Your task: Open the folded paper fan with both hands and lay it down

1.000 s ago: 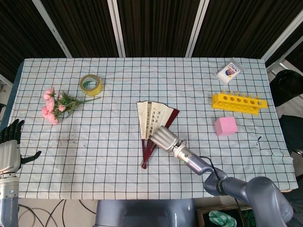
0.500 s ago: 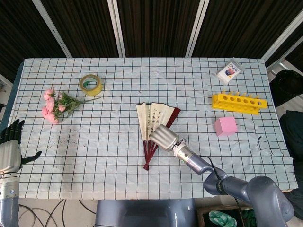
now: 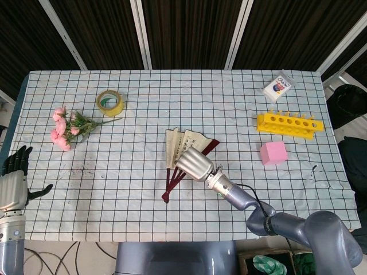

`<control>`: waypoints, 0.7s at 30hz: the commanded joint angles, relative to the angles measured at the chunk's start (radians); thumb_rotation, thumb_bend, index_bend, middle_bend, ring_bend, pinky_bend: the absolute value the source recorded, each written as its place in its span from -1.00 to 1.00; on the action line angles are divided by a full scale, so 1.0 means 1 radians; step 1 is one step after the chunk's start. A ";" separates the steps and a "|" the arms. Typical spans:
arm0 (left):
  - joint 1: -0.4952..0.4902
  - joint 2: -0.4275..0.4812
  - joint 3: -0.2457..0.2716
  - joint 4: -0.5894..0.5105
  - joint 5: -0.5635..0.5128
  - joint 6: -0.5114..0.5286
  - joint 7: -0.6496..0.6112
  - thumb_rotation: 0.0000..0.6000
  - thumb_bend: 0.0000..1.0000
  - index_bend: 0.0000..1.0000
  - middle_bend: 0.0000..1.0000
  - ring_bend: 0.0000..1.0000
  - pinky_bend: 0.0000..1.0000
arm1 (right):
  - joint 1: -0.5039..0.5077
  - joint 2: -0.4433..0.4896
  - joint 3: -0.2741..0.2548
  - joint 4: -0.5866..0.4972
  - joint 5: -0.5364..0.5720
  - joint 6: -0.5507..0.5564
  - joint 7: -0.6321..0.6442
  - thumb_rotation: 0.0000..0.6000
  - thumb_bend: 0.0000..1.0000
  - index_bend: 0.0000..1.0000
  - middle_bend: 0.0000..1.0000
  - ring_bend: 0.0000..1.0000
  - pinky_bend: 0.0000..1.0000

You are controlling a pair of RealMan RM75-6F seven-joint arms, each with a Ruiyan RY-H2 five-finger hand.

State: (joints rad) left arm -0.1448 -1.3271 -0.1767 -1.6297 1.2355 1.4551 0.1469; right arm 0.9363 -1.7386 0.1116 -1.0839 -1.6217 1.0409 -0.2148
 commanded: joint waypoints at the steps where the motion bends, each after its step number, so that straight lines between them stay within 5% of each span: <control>1: -0.002 0.006 -0.001 -0.024 0.005 0.003 0.005 1.00 -0.94 -1.00 -1.00 -1.00 -1.00 | 0.002 0.013 0.021 -0.024 -0.015 0.043 0.005 1.00 -0.38 0.46 0.72 0.85 0.62; 13: -0.060 0.033 -0.066 -0.183 -0.072 -0.067 0.024 1.00 -0.94 -0.85 -1.00 -1.00 -1.00 | -0.005 -0.012 0.082 -0.002 -0.030 0.193 0.036 1.00 -0.37 0.50 0.74 0.86 0.62; 21: -0.186 -0.019 -0.116 -0.128 -0.122 -0.162 0.132 1.00 -0.94 -0.76 -1.00 -1.00 -1.00 | 0.034 -0.012 0.140 -0.038 0.019 0.152 0.008 1.00 -0.36 0.51 0.75 0.87 0.62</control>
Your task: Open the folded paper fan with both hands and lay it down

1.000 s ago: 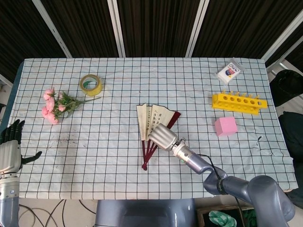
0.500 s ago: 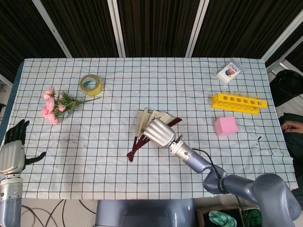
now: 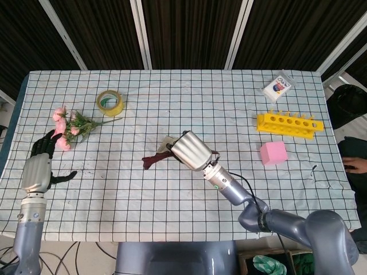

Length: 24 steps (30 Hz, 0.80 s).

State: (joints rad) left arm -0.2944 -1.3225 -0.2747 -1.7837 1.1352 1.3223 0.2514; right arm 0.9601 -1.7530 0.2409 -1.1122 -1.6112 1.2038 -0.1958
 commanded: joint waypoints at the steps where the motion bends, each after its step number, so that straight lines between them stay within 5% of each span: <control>1: -0.048 -0.031 -0.022 0.035 -0.025 -0.038 0.034 1.00 -0.94 -0.76 -1.00 -1.00 -1.00 | 0.017 0.004 0.018 -0.015 0.013 -0.016 -0.015 1.00 -0.36 0.51 0.75 0.87 0.62; 15: -0.328 -0.217 -0.108 0.360 -0.005 -0.219 0.038 1.00 -0.76 -0.46 -0.97 -1.00 -1.00 | 0.086 0.055 0.159 -0.248 0.164 -0.098 -0.162 1.00 -0.36 0.54 0.76 0.88 0.62; 24: -0.431 -0.272 -0.099 0.442 0.034 -0.284 -0.006 1.00 -0.68 -0.28 -0.88 -1.00 -1.00 | 0.105 0.059 0.188 -0.343 0.241 -0.104 -0.252 1.00 -0.36 0.55 0.76 0.89 0.62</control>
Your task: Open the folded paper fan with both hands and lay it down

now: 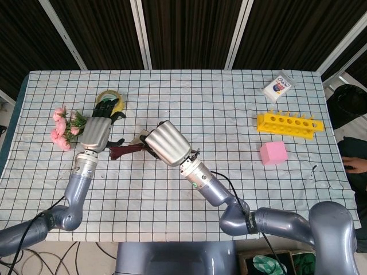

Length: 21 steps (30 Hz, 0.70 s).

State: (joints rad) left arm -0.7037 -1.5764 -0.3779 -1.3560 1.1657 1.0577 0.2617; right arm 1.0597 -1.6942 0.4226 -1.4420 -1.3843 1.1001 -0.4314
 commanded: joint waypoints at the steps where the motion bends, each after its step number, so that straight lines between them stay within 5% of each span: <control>1: -0.026 -0.022 0.007 0.017 0.002 -0.022 -0.020 1.00 -0.68 -0.26 -0.87 -1.00 -1.00 | 0.006 0.000 0.006 -0.017 0.018 0.001 -0.021 1.00 -0.36 0.55 0.76 0.89 0.62; 21: -0.127 -0.134 0.031 0.131 0.016 -0.061 -0.078 1.00 -0.46 0.02 -0.78 -1.00 -0.99 | 0.016 0.016 -0.006 -0.052 0.049 0.020 -0.052 1.00 -0.36 0.55 0.77 0.89 0.62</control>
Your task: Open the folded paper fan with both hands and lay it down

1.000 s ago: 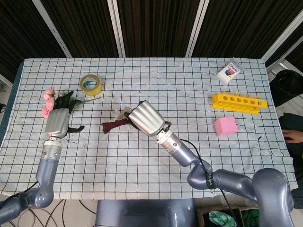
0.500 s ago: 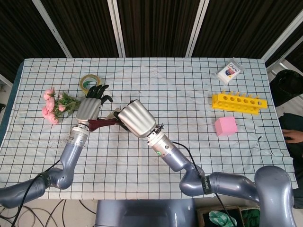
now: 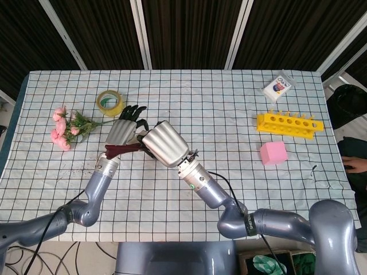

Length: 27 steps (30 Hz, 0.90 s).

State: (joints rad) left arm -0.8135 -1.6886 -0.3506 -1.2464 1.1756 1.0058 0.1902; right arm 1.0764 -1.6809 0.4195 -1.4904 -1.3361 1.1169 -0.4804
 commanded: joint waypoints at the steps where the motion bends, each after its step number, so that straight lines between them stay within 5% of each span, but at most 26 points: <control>1: -0.022 -0.035 0.002 0.037 0.009 -0.001 -0.016 1.00 -0.42 0.07 -0.75 -1.00 -0.98 | -0.002 0.004 -0.005 -0.007 0.001 0.005 -0.004 1.00 -0.36 0.55 0.77 0.89 0.62; 11: -0.013 -0.062 0.005 0.088 0.034 0.067 -0.068 1.00 -0.23 0.46 -0.56 -0.92 -0.88 | -0.014 0.030 -0.018 -0.020 0.001 0.018 0.006 1.00 -0.36 0.55 0.77 0.89 0.62; 27: 0.021 0.023 0.006 0.032 0.063 0.134 -0.080 1.00 -0.22 0.52 -0.53 -0.90 -0.87 | -0.079 0.116 -0.074 0.019 -0.007 0.037 -0.001 1.00 -0.36 0.57 0.78 0.90 0.62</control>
State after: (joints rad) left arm -0.7952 -1.6706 -0.3441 -1.2093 1.2378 1.1370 0.1079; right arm 1.0008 -1.5687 0.3482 -1.4743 -1.3438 1.1534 -0.4788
